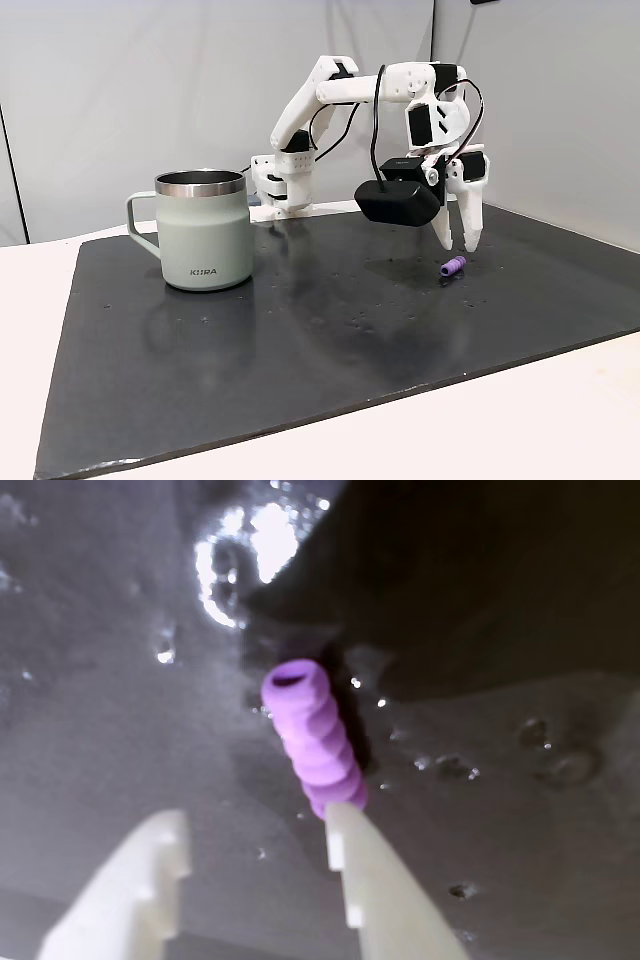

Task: Grasp a pengrip and put it in the cup.

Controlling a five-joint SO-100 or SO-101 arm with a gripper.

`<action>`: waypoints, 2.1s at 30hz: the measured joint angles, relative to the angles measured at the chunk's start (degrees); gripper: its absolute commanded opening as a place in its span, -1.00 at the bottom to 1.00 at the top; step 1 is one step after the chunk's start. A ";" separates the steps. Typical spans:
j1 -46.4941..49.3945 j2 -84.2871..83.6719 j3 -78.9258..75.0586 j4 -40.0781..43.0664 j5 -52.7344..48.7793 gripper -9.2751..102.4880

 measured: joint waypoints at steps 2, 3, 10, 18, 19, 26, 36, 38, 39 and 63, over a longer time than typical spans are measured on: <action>0.00 -0.26 0.00 0.18 0.00 -0.51; 0.09 -0.79 0.00 0.18 0.00 -0.51; 0.53 -4.75 -3.52 1.49 0.00 -0.52; 0.53 -9.67 -7.82 2.81 -0.88 -0.60; 0.53 -10.28 -8.44 3.08 -1.05 -0.62; 0.09 -12.13 -11.51 4.48 -2.37 -0.83; 0.09 -12.04 -12.48 6.33 -2.20 -0.83; 0.09 -10.37 -12.39 6.86 -2.02 -0.83; 0.09 -8.88 -12.04 6.86 -2.02 -0.83; 23.99 17.84 -17.14 19.25 -4.66 -0.83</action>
